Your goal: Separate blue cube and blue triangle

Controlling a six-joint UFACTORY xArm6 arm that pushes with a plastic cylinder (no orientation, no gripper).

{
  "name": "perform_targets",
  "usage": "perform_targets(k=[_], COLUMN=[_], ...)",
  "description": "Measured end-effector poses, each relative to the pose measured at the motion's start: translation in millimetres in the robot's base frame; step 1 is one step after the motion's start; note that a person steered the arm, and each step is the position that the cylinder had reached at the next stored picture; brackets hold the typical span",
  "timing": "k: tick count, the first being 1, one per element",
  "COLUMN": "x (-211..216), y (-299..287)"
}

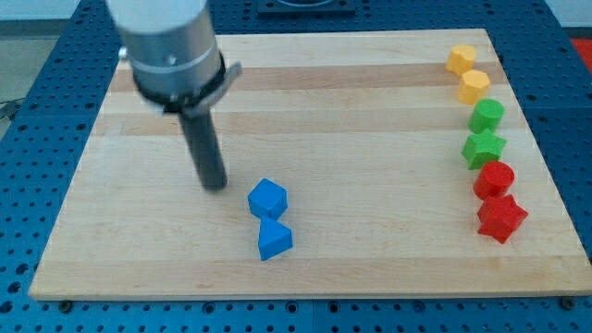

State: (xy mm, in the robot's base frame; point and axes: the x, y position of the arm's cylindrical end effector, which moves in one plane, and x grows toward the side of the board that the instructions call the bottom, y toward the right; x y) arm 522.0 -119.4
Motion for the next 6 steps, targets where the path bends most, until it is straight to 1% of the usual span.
perform_targets(k=[1,2,3,4,5,6], x=[39,33,32,38,38,38], y=[-2,1,34,89,92,108])
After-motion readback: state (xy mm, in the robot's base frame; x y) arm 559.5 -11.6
